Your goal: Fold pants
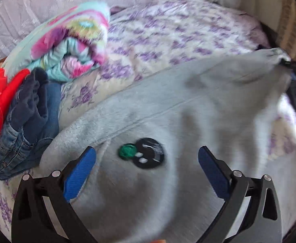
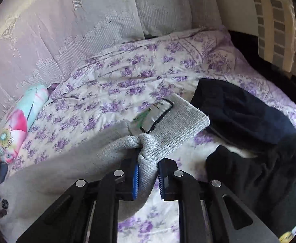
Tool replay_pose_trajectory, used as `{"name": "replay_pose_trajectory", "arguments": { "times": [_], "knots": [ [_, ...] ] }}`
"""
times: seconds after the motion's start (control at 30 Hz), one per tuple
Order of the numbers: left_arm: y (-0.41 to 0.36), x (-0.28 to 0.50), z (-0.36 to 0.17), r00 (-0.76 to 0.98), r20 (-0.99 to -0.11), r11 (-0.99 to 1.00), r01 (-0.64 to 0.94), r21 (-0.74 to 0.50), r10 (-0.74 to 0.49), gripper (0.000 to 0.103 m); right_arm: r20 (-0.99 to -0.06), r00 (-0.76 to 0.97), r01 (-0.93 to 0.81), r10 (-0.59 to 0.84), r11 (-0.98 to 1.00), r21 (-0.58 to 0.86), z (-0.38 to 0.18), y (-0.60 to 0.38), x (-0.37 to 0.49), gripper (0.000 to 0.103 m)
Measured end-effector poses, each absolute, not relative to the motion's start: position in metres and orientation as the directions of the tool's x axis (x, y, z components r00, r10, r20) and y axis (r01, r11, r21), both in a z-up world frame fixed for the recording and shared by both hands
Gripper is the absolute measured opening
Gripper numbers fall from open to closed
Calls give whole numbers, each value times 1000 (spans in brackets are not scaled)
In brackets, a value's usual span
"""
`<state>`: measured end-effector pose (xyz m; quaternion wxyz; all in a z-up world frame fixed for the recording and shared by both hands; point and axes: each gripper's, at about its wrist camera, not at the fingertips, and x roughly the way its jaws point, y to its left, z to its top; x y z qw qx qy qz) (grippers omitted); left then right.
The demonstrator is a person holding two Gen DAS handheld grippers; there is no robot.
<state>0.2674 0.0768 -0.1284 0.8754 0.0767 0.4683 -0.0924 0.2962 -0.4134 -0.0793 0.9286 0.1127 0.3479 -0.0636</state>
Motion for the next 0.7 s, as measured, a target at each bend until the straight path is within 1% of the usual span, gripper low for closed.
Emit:
{"name": "replay_pose_trajectory", "arguments": {
  "times": [0.03, 0.1, 0.13, 0.17, 0.2, 0.23, 0.33, 0.4, 0.47, 0.53, 0.6, 0.67, 0.7],
  "knots": [
    [81, 275, -136, 531, -846, 979, 193, 64, -49, 99, -686, 725, 211, -52, 966, 150, -88, -417, 300, 17],
    [86, 280, -146, 511, -859, 983, 173, 65, -33, 99, -757, 652, 240, -52, 960, 140, -113, -424, 307, 20],
    [86, 280, -148, 509, -860, 982, 174, 73, -27, 99, -783, 619, 256, -60, 958, 129, -126, -427, 308, 32],
    [83, 278, -149, 519, -855, 979, 178, 99, -7, 99, -792, 606, 270, -81, 957, 109, -134, -427, 307, 43],
    [81, 276, -148, 524, -852, 976, 181, 118, 6, 99, -795, 594, 292, -123, 954, 71, -138, -427, 304, 60],
    [79, 272, -145, 529, -849, 973, 186, 136, 18, 99, -791, 594, 305, -147, 951, 52, -138, -427, 299, 63],
    [90, 262, -116, 584, -812, 976, 181, 121, -8, 99, -788, 606, 298, -110, 950, 97, -120, -422, 278, 63],
    [109, 248, -89, 653, -757, 983, 158, 91, -34, 99, -775, 628, 240, -62, 964, 118, -101, -408, 262, 63],
    [136, 233, -62, 730, -684, 993, 80, 85, 0, 99, -752, 660, 138, -10, 985, 108, -79, -381, 248, 63],
    [161, 224, -48, 771, -636, 998, -7, 65, 47, 99, -731, 681, -13, 52, 998, 58, -58, -340, 238, 69],
    [180, 218, -43, 780, -624, 999, -28, 29, 40, 99, -723, 680, -170, 120, 985, 3, -46, -292, 236, 70],
    [195, 213, -42, 784, -618, 999, -47, 25, 52, 99, -728, 661, -304, 184, 952, -35, -40, -248, 242, 70],
    [196, 213, -43, 783, -620, 999, -45, 25, 51, 99, -734, 640, -397, 229, 916, -61, -40, -215, 247, 70]
  ]
}}
